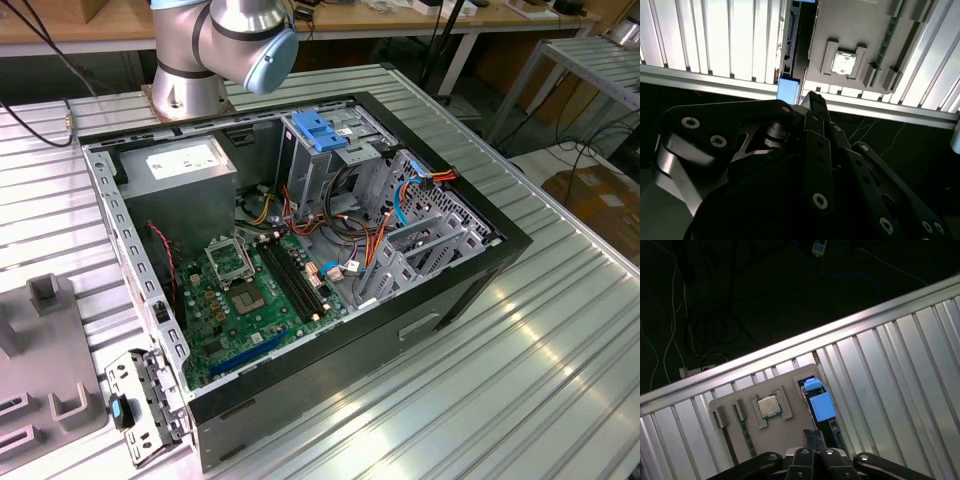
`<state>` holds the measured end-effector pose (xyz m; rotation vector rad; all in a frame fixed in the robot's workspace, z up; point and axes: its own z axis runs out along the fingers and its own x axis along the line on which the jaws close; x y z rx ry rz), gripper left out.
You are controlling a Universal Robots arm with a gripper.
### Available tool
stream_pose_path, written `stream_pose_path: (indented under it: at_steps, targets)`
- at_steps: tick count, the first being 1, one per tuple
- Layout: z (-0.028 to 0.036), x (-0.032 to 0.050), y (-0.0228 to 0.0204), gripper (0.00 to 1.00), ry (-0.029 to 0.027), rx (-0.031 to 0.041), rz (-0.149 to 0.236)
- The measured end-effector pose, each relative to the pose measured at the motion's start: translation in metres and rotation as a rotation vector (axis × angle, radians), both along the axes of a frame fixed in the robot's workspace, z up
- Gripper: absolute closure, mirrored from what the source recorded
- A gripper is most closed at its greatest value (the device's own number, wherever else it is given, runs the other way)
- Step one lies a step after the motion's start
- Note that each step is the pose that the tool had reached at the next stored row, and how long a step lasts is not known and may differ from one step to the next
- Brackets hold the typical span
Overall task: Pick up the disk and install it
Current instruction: 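Pick up the disk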
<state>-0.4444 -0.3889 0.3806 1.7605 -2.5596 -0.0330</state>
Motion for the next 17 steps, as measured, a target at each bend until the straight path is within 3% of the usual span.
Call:
stream_pose_path:
  at_steps: [7, 8, 11, 13, 17]
  targets:
    - [-0.0023, 0.0, 0.0, 0.89, -0.0302, -0.0025, 0.034]
    - [-0.0028, 0.0, 0.0, 0.89, -0.0398, -0.0028, 0.049]
    - [-0.0049, 0.0, 0.0004, 0.89, -0.0578, -0.0023, 0.09]
    - [-0.0061, 0.0001, 0.0004, 0.89, -0.0607, -0.0017, 0.113]
    - [-0.0093, -0.0021, 0.0005, 0.89, -0.0611, 0.0003, 0.137]
